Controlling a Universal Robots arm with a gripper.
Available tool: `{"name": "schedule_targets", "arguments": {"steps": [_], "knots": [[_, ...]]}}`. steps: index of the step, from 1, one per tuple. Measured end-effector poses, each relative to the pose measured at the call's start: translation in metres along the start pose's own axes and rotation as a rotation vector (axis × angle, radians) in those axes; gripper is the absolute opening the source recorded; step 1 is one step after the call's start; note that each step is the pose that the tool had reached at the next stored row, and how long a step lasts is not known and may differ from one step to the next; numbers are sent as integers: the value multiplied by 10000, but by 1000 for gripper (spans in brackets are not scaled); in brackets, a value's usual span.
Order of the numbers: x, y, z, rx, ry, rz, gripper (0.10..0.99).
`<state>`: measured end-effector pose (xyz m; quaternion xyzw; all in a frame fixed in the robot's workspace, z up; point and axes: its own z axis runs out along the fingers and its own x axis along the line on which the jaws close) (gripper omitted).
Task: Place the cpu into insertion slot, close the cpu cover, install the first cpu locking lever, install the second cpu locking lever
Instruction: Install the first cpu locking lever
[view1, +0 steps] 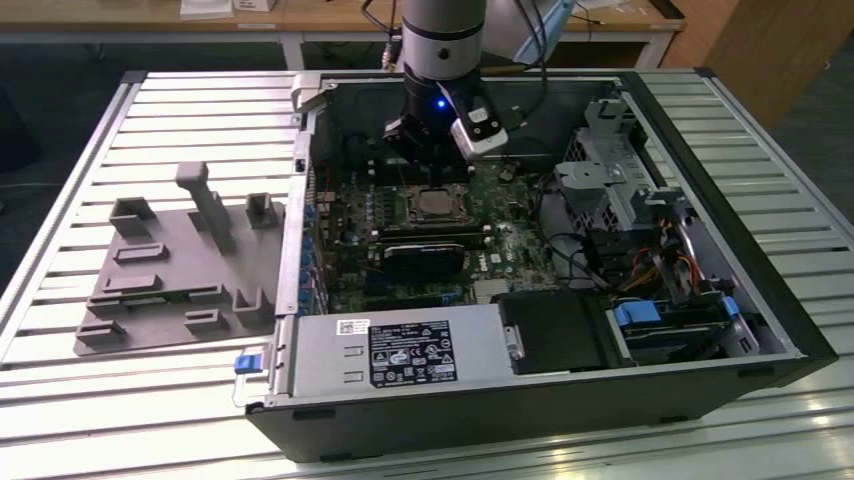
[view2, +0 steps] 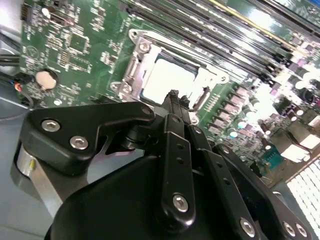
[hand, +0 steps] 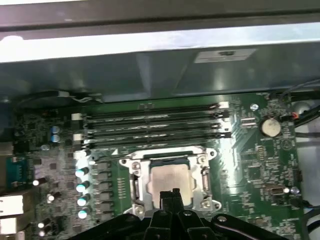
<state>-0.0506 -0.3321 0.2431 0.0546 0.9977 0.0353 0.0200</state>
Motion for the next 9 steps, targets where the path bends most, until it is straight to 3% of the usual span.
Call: {"name": "schedule_targets", "arguments": {"steps": [9], "knots": [[252, -27, -11, -4, -39, -3, 106]]}}
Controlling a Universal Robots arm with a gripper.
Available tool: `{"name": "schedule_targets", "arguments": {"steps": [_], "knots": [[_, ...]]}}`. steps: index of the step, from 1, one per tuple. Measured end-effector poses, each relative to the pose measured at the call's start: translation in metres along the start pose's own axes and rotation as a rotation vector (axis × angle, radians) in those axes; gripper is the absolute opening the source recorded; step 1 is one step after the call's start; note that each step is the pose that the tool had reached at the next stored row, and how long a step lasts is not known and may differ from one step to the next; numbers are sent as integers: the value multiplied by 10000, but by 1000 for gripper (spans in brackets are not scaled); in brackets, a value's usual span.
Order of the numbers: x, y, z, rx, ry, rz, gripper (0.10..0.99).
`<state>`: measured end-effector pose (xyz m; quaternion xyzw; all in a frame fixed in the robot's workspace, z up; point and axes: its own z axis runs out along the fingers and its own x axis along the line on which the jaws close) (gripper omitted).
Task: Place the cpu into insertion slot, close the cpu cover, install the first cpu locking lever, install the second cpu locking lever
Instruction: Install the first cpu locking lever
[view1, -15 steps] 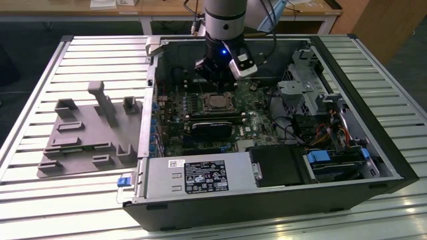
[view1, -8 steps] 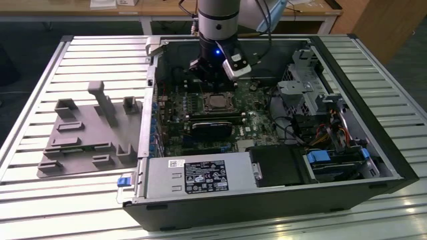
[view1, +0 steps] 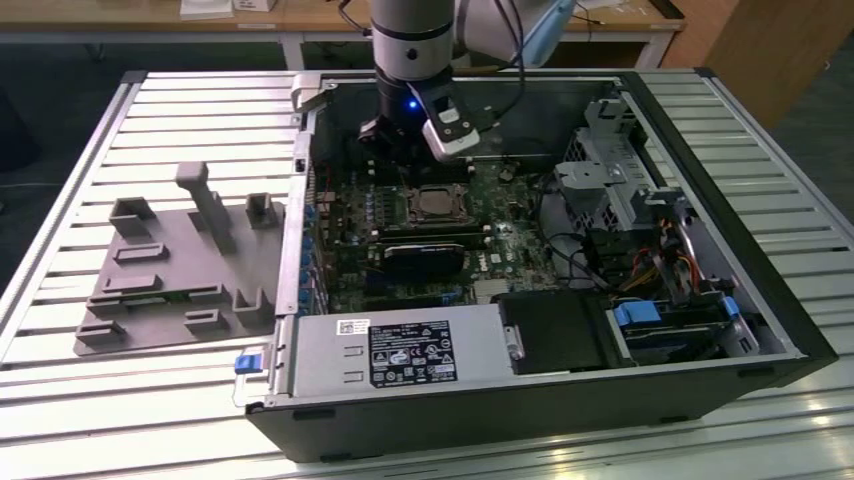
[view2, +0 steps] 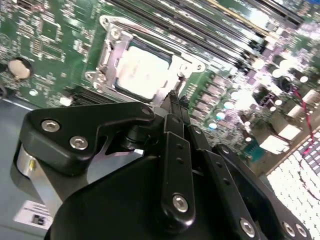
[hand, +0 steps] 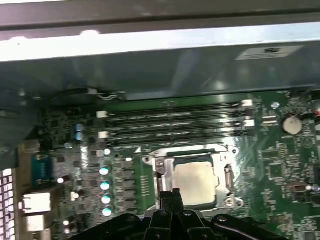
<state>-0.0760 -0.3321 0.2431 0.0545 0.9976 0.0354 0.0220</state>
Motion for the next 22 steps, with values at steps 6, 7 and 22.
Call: {"name": "schedule_targets", "arguments": {"steps": [6, 7, 22], "knots": [[169, -18, -8, -4, -33, -4, 106], [194, -21, -9, -4, -37, -4, 106], [315, -31, -64, -137, -41, 2, 106]]}}
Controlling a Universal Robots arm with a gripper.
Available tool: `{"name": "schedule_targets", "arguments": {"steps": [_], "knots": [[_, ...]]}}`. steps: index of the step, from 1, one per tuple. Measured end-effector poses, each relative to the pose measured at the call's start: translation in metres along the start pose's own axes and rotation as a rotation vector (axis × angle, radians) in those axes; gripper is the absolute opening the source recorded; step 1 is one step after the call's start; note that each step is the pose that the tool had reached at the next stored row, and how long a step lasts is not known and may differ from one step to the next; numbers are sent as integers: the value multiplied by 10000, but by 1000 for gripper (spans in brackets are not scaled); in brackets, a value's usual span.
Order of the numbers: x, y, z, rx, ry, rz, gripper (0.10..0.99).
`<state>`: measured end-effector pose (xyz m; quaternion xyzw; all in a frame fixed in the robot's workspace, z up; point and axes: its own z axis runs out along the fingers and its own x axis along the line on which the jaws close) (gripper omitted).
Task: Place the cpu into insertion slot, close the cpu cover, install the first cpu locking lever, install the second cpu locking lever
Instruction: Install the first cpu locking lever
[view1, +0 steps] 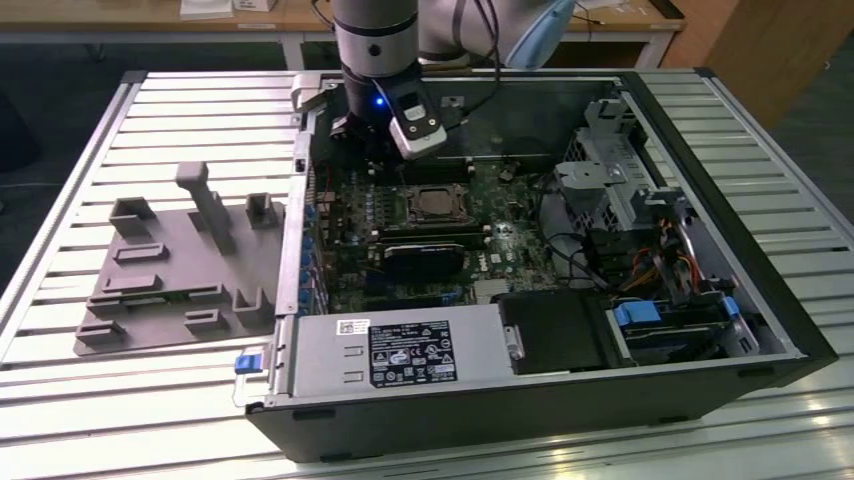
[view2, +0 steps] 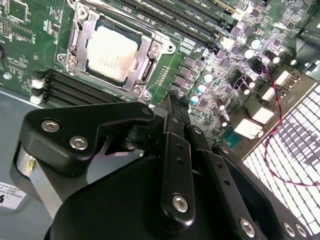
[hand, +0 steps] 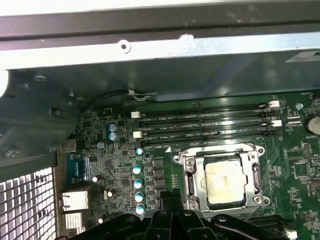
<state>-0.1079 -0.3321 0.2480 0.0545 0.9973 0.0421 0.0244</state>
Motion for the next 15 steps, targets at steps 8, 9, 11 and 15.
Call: {"name": "schedule_targets", "arguments": {"steps": [8, 9, 11, 15], "knots": [[6, 3, -40, -436, 32, 23, 106], [6, 3, -41, -565, 46, 30, 106], [6, 3, -41, -756, 68, 40, 106], [8, 2, -41, -865, 80, 46, 106]]}}
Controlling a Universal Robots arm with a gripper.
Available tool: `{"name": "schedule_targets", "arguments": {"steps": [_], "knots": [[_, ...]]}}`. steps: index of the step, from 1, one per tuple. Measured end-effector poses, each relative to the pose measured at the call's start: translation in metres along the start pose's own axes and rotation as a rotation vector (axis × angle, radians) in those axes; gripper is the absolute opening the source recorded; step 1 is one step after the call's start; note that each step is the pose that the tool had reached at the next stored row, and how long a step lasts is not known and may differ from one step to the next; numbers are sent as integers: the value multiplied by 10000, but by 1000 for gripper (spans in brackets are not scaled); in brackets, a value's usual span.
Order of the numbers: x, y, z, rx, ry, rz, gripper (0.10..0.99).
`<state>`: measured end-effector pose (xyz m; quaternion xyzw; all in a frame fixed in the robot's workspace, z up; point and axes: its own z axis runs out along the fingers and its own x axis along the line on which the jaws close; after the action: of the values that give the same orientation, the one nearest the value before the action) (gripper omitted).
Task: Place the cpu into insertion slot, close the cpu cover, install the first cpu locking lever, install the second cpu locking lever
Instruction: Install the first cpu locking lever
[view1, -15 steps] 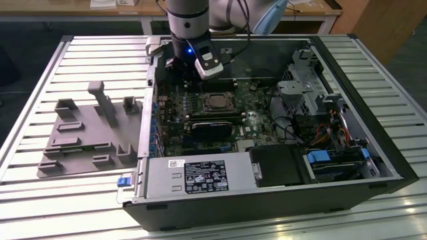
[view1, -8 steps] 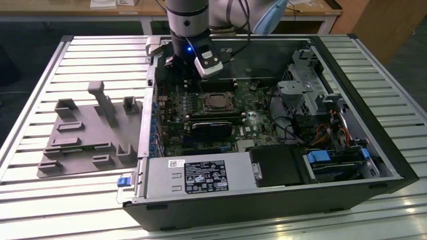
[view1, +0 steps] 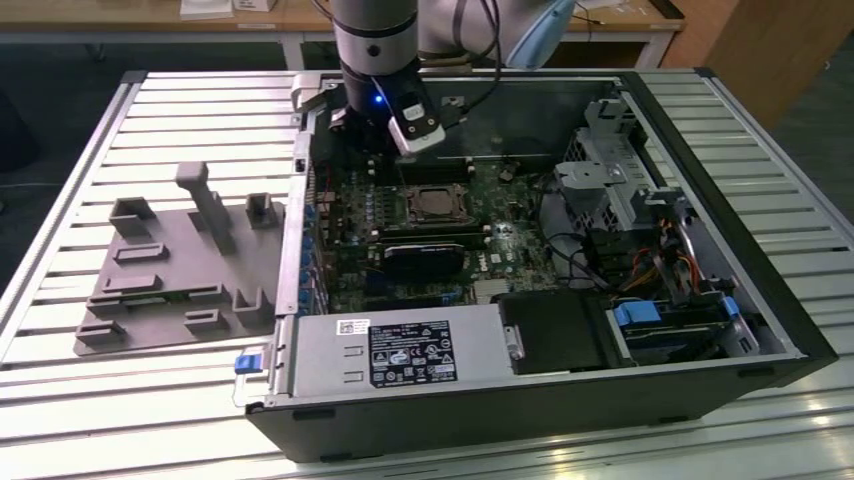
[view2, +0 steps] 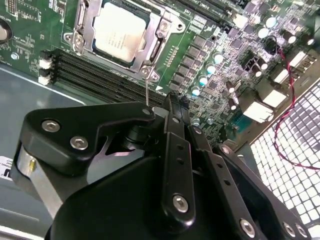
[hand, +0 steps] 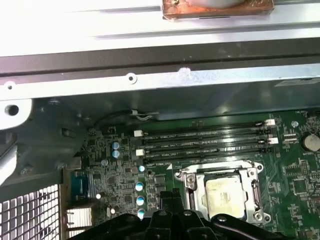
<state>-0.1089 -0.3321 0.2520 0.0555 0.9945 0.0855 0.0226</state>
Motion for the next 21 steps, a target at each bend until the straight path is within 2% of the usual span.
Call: {"name": "schedule_targets", "arguments": {"steps": [5, 10, 13, 16, 21], "knots": [[36, -5, 3, -212, 21, 9, 106], [52, -7, 7, -590, 63, 32, 106], [52, -8, 14, -768, 81, 42, 106], [53, -11, 32, -873, 92, 49, 106], [54, -16, 58, -961, 106, 55, 106]]}}
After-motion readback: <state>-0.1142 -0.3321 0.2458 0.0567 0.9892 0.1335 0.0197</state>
